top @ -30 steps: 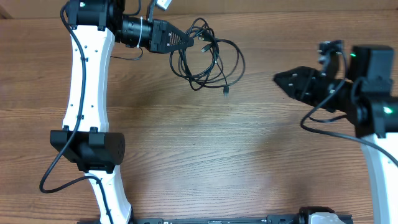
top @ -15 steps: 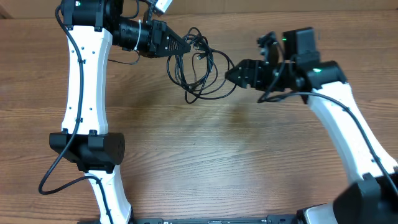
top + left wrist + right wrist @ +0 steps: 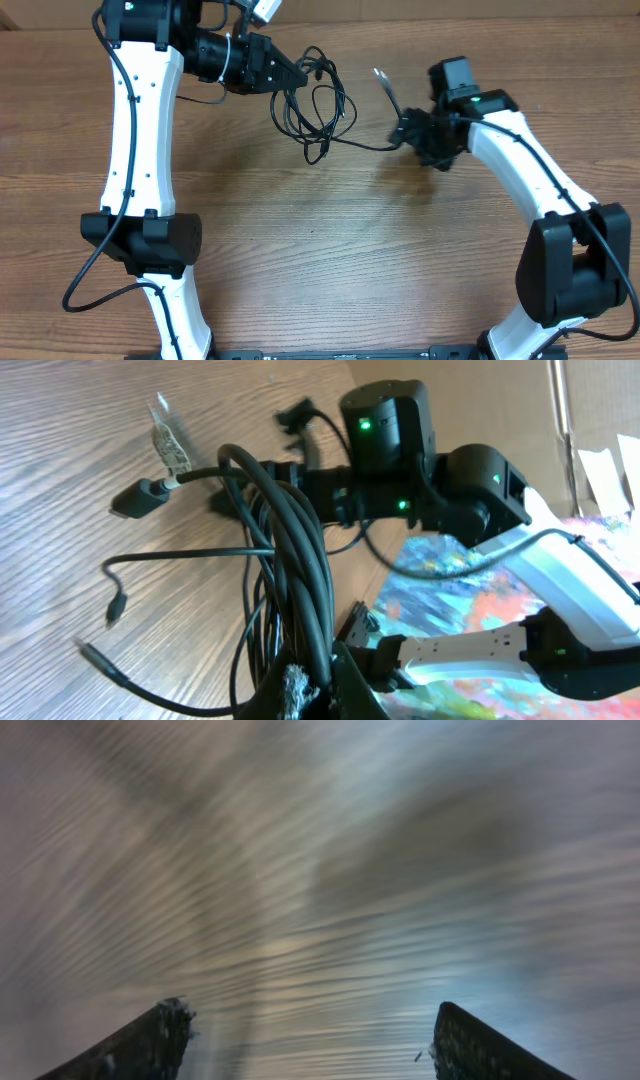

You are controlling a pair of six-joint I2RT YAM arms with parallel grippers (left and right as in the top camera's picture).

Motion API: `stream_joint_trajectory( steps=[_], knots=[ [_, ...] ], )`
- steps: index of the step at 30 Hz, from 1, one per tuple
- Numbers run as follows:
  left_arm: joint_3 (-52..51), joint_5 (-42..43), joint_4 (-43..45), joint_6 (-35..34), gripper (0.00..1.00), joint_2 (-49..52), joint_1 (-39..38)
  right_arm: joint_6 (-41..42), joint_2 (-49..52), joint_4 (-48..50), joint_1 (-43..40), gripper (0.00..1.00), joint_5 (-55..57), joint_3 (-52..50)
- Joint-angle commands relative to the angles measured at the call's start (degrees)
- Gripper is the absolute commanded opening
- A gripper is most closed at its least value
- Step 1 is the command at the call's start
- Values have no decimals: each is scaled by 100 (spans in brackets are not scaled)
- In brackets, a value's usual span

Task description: Untangle cables

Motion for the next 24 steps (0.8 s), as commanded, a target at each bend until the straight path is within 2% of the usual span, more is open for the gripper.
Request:
stream_joint_trajectory(
  steps=[1, 3, 6, 9, 11, 14, 18, 24],
  knots=[
    [153, -66, -13, 92, 4, -214, 94, 83, 76, -306, -284, 76, 640, 55],
    [153, -66, -13, 186, 4, -221, 87, -103, 76, -426, -328, 76, 546, 55],
    [153, -66, -9, 354, 4, -221, 79, -824, 68, -431, -334, 75, -216, 61],
    [151, 24, 11, 695, 4, -221, 79, -1963, -17, -455, -332, 78, -1661, 214],
    [153, 245, -13, 1248, 4, -221, 70, -2468, -173, -450, -332, 78, -2487, 367],
    [151, 330, -13, 1602, 4, -221, 52, -2761, -566, -382, -332, 78, -3233, 597],
    [151, 328, -13, 1493, 4, -221, 48, -3123, -1233, -195, -306, 80, -3709, 750],
    [151, 428, -13, 597, 4, -221, 46, -3174, -1556, -103, -144, 74, -3711, 748]
  ],
)
